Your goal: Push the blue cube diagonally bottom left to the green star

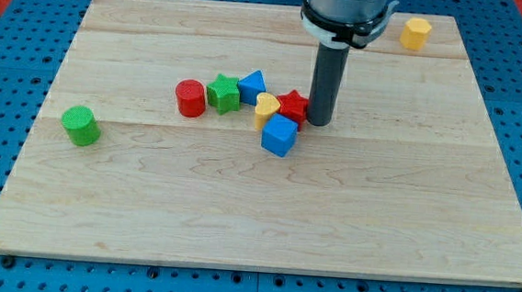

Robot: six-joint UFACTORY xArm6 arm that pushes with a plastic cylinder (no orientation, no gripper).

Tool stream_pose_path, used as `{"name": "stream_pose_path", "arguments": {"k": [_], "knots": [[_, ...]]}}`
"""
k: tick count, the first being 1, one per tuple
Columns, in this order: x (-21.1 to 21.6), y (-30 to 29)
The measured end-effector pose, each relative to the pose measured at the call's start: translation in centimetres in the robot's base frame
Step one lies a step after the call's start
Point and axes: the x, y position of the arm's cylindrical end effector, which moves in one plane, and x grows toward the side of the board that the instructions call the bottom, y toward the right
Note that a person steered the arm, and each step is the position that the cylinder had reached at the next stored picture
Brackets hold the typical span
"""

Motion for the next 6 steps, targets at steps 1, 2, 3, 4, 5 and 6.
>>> {"name": "stream_pose_path", "arguments": {"k": [1,2,3,4,5,6], "knots": [[0.0,-0.2],[0.0,-0.2],[2.6,2.9],[3.1,1.0],[3.1,-7.1],[4.1,-9.7]]}}
